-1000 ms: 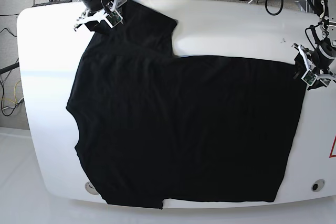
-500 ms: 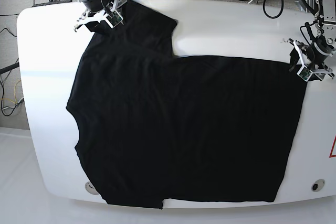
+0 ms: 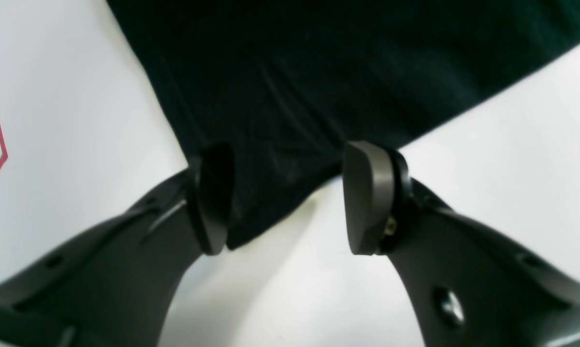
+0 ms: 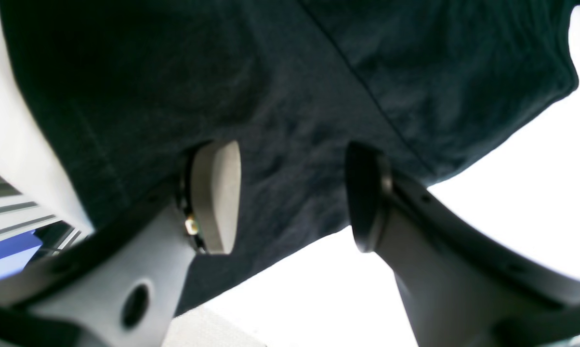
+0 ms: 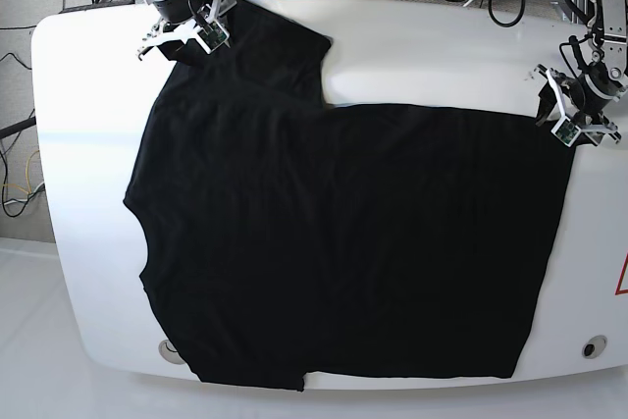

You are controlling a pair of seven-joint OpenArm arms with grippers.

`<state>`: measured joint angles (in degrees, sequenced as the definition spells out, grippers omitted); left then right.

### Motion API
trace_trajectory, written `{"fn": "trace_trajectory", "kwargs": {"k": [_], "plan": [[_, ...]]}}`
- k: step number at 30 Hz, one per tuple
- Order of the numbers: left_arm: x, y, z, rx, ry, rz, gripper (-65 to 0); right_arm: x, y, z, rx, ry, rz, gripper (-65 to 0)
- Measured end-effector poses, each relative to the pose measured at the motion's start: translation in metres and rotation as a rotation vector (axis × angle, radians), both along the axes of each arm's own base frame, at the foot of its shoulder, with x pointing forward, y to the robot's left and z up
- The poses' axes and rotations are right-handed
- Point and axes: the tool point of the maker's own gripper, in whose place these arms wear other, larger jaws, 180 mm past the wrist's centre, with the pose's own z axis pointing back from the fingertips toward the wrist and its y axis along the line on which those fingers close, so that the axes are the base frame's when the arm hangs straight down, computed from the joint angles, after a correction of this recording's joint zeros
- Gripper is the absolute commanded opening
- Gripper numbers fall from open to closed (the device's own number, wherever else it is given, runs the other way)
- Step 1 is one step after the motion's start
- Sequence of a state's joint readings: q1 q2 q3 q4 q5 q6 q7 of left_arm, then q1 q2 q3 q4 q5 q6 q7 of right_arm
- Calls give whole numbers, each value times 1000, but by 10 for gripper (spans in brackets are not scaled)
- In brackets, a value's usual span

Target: Fold the T-shirt properly

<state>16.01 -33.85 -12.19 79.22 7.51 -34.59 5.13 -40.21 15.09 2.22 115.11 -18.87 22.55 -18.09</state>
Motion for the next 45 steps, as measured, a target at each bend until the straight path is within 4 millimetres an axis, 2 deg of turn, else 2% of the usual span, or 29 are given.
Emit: {"fn": "trace_trajectory", "kwargs": {"k": [7, 21, 45], "plan": [[-3, -6, -7, -4, 19, -26, -321, 0, 0, 0, 2, -1, 0, -308], [-3, 6, -6, 36, 38, -47, -308, 0, 0, 0, 0, 1, 1, -308], [4, -4, -4, 31, 22, -30, -304, -1, 0, -1, -7, 9, 5, -309]]}}
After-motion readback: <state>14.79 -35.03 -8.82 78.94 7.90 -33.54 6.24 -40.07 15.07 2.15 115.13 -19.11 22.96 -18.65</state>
